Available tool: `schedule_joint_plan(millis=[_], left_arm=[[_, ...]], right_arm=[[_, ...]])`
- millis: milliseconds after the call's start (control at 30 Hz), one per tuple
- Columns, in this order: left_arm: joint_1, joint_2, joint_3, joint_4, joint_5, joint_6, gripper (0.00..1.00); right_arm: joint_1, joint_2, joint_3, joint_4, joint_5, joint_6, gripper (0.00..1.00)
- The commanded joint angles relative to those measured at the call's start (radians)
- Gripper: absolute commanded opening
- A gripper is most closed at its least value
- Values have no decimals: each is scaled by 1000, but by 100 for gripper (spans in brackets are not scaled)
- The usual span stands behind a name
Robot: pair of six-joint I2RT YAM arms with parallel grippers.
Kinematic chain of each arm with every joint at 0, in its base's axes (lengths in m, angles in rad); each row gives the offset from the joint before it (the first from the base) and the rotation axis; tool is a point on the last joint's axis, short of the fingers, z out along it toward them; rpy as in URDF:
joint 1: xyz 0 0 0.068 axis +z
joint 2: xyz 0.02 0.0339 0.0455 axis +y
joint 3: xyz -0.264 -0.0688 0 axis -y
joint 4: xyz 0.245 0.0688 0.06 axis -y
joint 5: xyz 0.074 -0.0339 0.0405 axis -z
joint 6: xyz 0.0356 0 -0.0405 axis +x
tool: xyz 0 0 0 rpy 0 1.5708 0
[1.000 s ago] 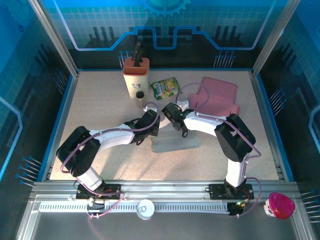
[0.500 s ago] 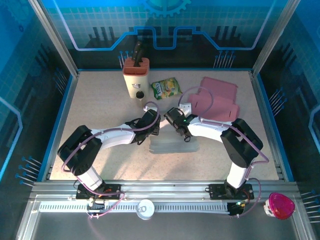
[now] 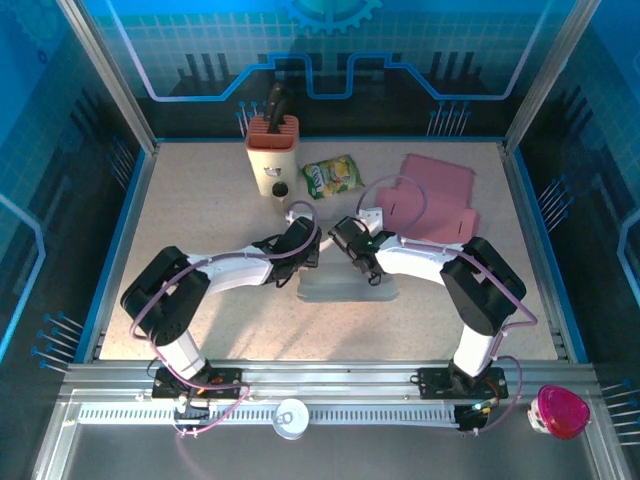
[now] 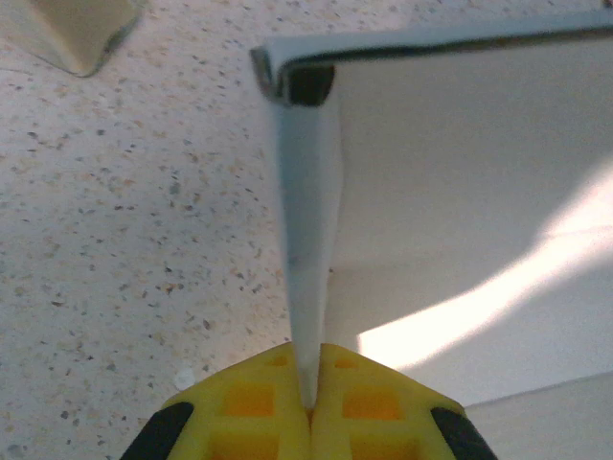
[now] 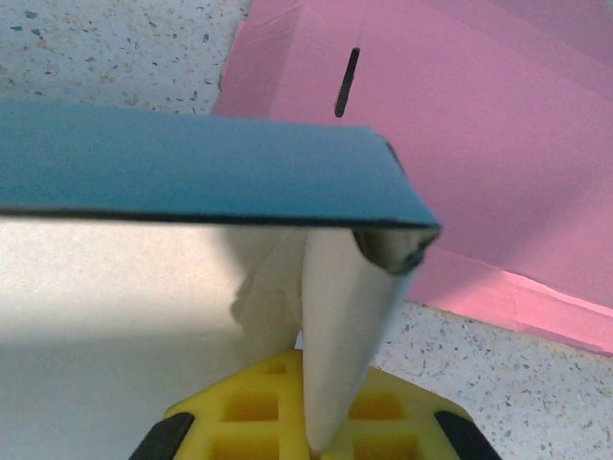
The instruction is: Fold the paper box
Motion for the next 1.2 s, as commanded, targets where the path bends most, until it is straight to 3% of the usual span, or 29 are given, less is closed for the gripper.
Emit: schedule_joint_plan(millis=[0, 167, 300, 867, 1100, 1167], left_arm=[[-31, 65, 80, -138, -150, -84, 0], [-67, 146, 163, -343, -359, -336, 0], [-88, 161, 172, -363, -408, -436, 0], [-135, 259, 211, -364, -494, -384, 0], [-137, 186, 150, -228, -433, -284, 0], [-137, 135, 116, -178, -410, -243, 10]], right_arm=[[38, -15, -3, 3, 9, 26, 0], [44, -11, -20, 19, -6, 48, 0], [38, -35, -62, 93, -44, 20, 0], [-39, -140, -152, 234, -222, -31, 0], [-42, -121, -142, 228, -230, -30, 0], [-42, -115, -138, 217, -216, -27, 0]])
